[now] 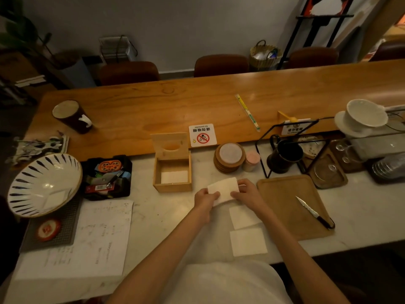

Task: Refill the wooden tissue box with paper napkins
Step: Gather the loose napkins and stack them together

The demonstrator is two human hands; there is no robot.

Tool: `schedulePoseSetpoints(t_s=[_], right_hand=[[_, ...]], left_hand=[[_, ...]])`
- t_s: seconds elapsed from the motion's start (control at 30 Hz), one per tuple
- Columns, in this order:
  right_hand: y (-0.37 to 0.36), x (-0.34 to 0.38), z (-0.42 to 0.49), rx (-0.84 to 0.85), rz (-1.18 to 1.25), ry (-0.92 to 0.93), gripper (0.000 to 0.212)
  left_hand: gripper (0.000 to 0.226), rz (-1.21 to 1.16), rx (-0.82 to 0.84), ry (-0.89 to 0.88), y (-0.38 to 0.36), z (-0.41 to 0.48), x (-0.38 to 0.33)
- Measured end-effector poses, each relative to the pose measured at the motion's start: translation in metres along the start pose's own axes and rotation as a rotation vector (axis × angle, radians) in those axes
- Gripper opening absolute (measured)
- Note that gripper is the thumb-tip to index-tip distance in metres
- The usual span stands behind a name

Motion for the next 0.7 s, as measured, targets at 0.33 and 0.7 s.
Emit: schedulePoseSetpoints(t_s=[0.33,0.7], right_hand=[[0.027,-0.045,-0.052,-0.232,-0.522,0.022,0.028],[0.002,-0.053,-0.053,-0.453,-0.515,-0.009,0.036]], left_hand=[[0.045,0.476,0.099,-0.111,-0.037,-0.019,0.042],[0.045,0.42,-0.075,-0.079,-0.064,-0.033,0.052]])
Point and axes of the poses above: each hand's wrist, its own z-axis towards the middle knuckle, its own y-axis out of the back of the hand, x = y × z, the point moved 2 cm from there along z, towards the middle knuckle, and after that the axes turned 2 degrees about -y, right-handed, at the moved point
